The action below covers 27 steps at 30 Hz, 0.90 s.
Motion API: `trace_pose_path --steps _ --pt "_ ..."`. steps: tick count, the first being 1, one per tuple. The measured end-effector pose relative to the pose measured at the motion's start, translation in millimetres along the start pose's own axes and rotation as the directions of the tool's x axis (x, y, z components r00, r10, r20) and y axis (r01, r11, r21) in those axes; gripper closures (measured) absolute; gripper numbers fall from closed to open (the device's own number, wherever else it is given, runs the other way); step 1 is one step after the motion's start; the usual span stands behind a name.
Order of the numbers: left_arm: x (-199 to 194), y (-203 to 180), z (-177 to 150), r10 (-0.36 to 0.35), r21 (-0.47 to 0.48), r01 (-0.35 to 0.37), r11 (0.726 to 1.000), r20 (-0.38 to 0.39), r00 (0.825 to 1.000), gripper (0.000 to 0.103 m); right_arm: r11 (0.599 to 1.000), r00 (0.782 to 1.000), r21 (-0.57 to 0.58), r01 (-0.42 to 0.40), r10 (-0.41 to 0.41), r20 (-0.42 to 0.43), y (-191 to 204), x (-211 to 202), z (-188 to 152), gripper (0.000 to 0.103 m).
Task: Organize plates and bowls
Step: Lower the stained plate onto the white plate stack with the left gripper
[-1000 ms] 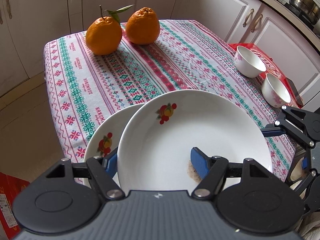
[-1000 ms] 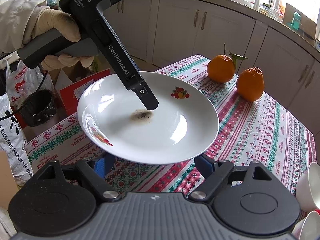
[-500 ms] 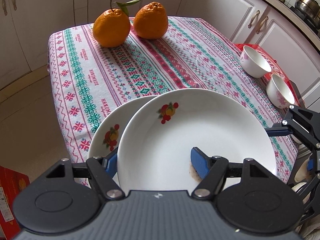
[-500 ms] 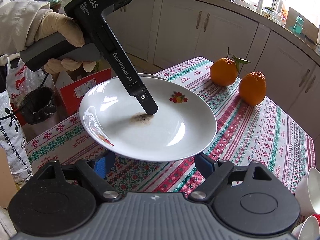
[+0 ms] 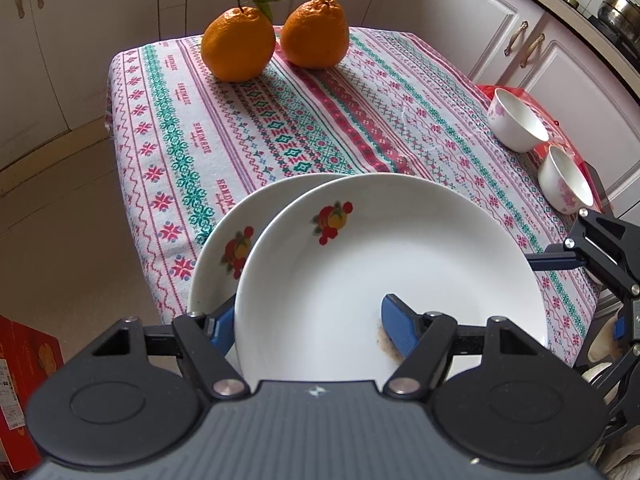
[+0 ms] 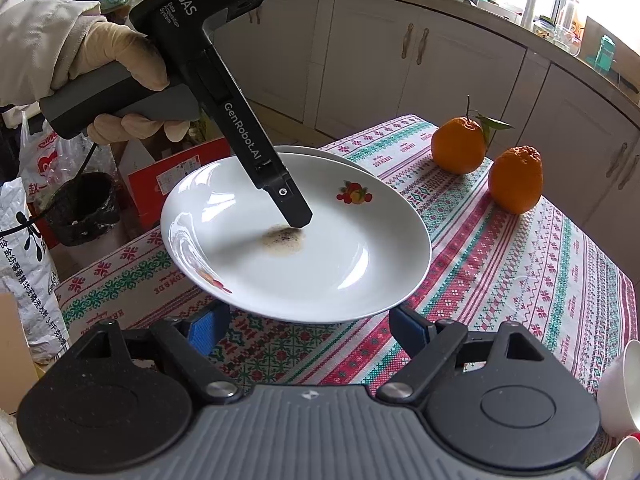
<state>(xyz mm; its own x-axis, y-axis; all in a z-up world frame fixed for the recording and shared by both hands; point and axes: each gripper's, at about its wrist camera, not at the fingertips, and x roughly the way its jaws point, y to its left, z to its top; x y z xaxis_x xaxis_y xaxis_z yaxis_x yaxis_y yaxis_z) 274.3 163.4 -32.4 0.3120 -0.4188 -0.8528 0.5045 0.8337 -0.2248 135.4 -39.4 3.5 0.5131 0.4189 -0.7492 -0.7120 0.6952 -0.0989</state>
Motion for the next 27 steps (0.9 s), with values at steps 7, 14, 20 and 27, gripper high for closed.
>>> trace_pose_path --steps 7,14,20,27 --pt "-4 2 0 0.008 0.002 -0.008 1.000 -0.006 1.000 0.031 1.000 1.000 0.002 -0.005 0.005 0.009 -2 1 0 0.013" --pt "-10 5 -4 -0.001 -0.020 0.001 1.000 -0.005 1.000 0.031 1.000 1.000 0.006 -0.015 0.015 0.017 -3 2 0 0.013" --pt "-12 7 -5 -0.005 -0.033 0.005 0.999 -0.004 1.000 0.031 1.000 1.000 0.007 -0.021 0.021 0.022 -3 2 0 0.013" --pt "-15 9 -5 -0.011 -0.050 0.011 0.999 -0.002 1.000 0.030 1.000 0.999 0.013 -0.028 0.028 0.026 -4 4 -1 0.013"
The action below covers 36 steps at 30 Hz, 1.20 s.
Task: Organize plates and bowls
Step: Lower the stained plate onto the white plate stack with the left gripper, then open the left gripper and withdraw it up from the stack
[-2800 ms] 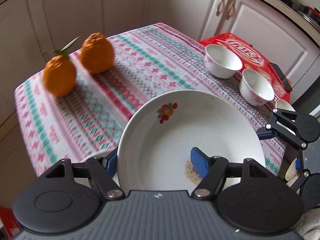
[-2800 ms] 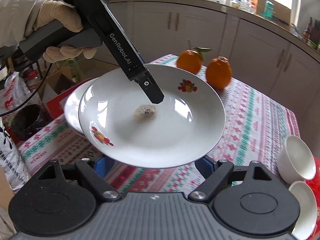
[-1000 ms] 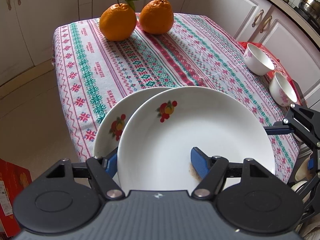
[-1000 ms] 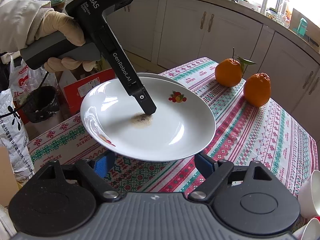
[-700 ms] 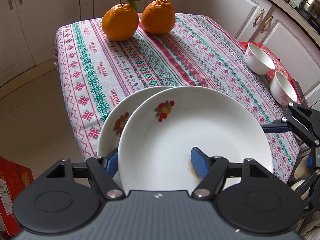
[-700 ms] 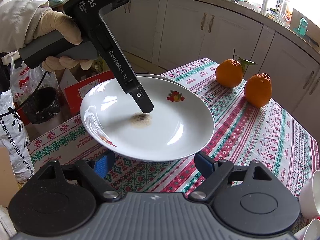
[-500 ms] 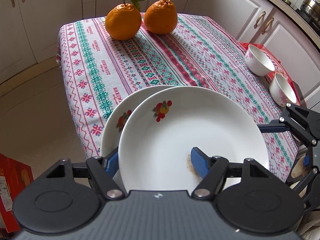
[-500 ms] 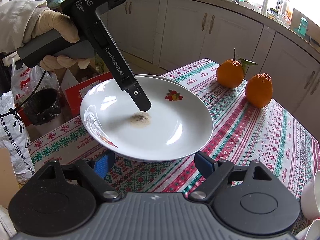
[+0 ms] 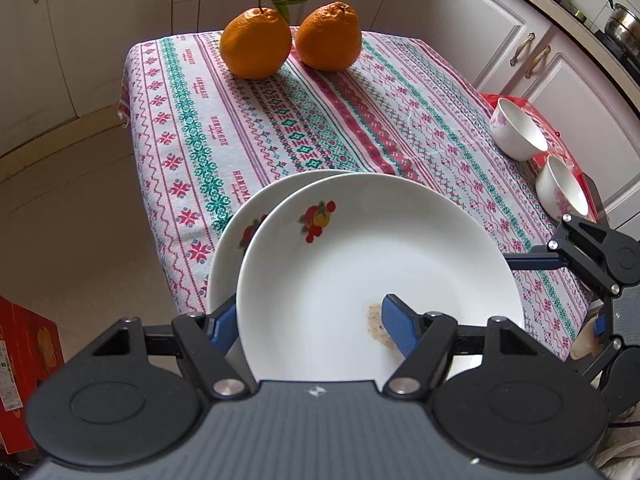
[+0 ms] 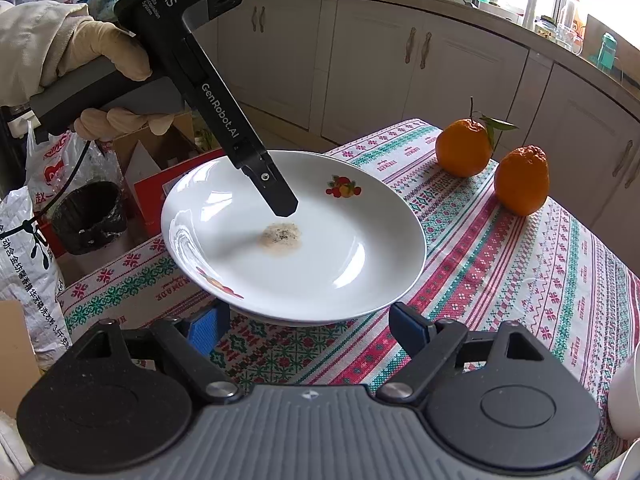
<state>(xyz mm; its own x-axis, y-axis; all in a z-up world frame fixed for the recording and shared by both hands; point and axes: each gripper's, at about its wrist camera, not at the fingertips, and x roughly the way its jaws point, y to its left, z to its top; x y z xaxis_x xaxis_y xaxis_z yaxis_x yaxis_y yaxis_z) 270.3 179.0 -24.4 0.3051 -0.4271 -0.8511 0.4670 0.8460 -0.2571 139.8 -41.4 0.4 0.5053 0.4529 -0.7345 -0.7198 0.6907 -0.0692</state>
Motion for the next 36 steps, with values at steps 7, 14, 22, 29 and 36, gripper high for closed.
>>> trace_pose_path --steps 7,14,22,29,36 --pt "-6 2 -2 -0.003 -0.019 0.003 1.000 0.012 1.000 0.030 1.000 1.000 0.008 -0.014 0.014 0.005 -3 3 -1 0.013" --pt "-11 6 -1 -0.009 -0.045 0.010 0.999 0.023 1.000 0.030 1.000 1.000 0.006 -0.017 0.017 0.004 -4 8 -1 0.013" --pt "-14 11 2 -0.014 -0.079 0.017 0.997 0.044 0.999 0.030 1.000 1.000 -0.009 -0.017 0.017 0.012 -1 11 0 0.013" --pt "-13 14 6 -0.021 -0.098 0.027 0.995 0.057 0.998 0.029 1.000 1.000 0.006 -0.007 0.007 0.013 -3 9 -3 0.013" --pt "-11 17 11 -0.028 -0.105 0.035 0.994 0.066 0.997 0.028 1.000 1.000 0.017 0.006 -0.006 0.011 -4 1 -8 0.013"
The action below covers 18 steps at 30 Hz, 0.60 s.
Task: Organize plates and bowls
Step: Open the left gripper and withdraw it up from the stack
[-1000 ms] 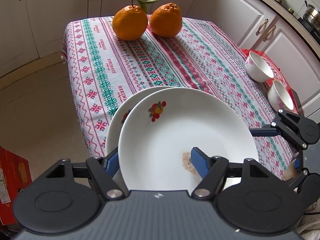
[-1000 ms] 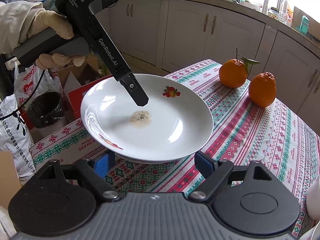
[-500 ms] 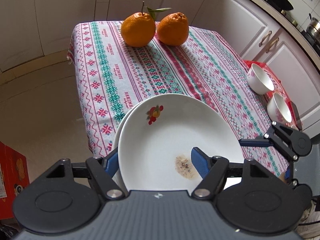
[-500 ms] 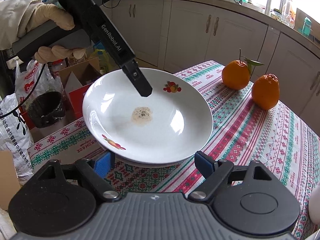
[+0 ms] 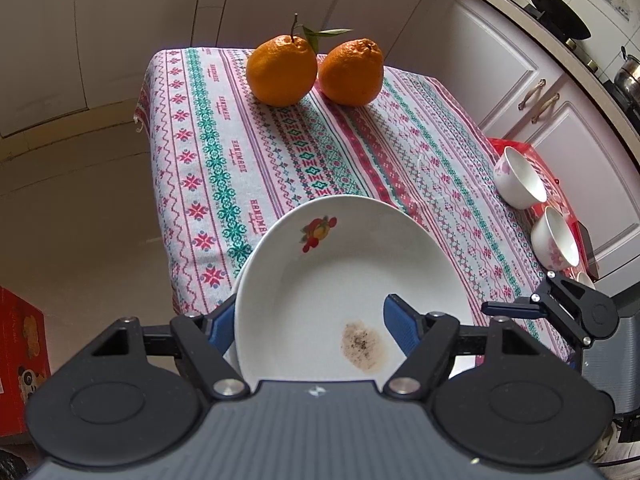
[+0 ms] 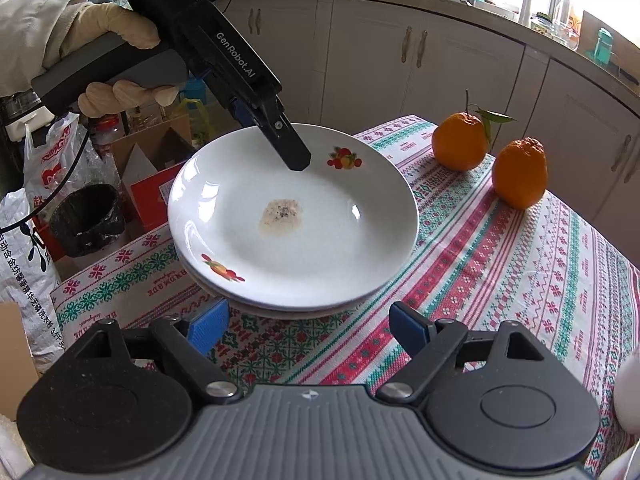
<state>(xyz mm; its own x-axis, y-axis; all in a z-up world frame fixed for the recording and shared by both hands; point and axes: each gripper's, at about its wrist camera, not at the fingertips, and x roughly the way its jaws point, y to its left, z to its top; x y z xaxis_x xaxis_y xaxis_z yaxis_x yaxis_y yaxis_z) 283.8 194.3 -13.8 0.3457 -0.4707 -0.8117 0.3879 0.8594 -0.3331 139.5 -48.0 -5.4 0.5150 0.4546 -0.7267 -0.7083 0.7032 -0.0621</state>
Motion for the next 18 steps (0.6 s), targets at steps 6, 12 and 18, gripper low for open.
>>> trace_pose_path --steps 6,12,18 --pt "0 -2 4 0.015 0.015 -0.015 1.000 0.005 1.000 0.026 1.000 1.000 0.017 0.006 -0.006 0.007 -3 -8 -3 0.013" --pt "-1 -1 3 0.060 0.022 -0.060 0.998 -0.003 0.998 0.025 1.000 1.000 0.026 0.009 -0.009 0.012 -5 -10 -4 0.013" --pt "-10 -13 0 0.076 0.074 -0.079 0.994 0.037 0.996 0.023 1.000 1.000 0.022 0.018 -0.018 0.020 -4 -13 -4 0.012"
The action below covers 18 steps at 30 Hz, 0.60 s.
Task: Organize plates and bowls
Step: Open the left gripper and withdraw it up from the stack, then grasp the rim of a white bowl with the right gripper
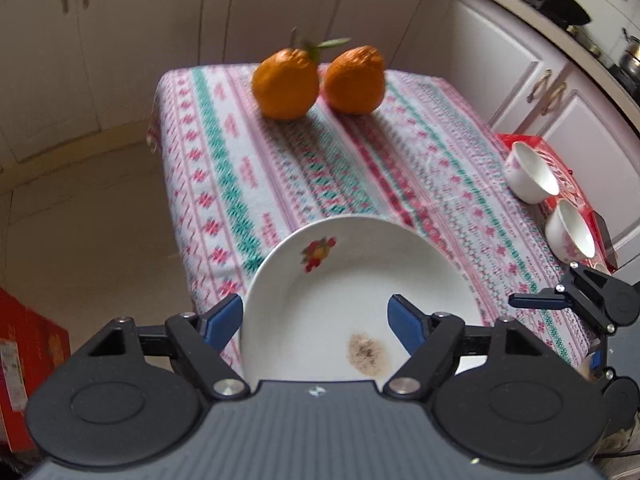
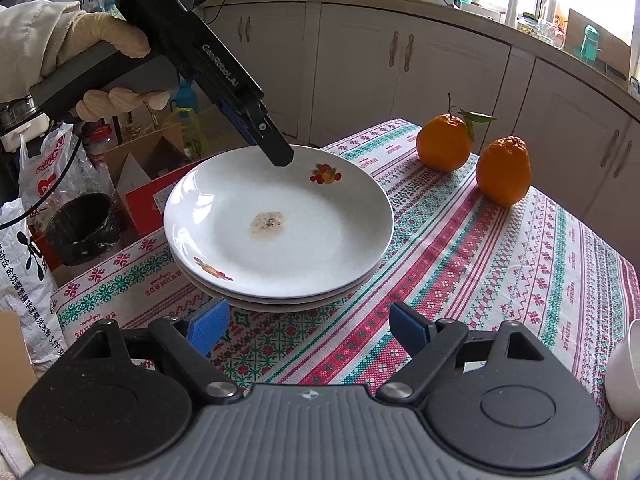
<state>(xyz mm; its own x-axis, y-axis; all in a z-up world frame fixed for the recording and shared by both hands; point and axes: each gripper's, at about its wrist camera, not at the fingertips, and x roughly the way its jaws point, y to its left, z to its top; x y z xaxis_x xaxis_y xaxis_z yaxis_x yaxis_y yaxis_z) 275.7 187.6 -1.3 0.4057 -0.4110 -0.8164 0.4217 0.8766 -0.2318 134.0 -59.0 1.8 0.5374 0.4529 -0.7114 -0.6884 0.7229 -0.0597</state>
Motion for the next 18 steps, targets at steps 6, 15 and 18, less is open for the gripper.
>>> trace_pose_path --steps 6,15,18 --pt "-9 -48 -6 0.074 0.183 -0.086 0.979 0.068 0.995 0.020 0.999 0.999 0.019 0.041 -0.041 0.020 -7 -15 -1 0.002" --pt "-13 -130 -37 -0.002 0.303 -0.065 0.951 0.216 0.976 0.009 0.983 0.986 0.095 0.159 -0.162 0.027 -34 -64 -26 0.000" --pt "-9 -164 -51 -0.044 0.334 -0.051 0.941 0.270 0.962 0.008 0.969 0.975 0.122 0.214 -0.219 0.028 -45 -88 -43 0.000"
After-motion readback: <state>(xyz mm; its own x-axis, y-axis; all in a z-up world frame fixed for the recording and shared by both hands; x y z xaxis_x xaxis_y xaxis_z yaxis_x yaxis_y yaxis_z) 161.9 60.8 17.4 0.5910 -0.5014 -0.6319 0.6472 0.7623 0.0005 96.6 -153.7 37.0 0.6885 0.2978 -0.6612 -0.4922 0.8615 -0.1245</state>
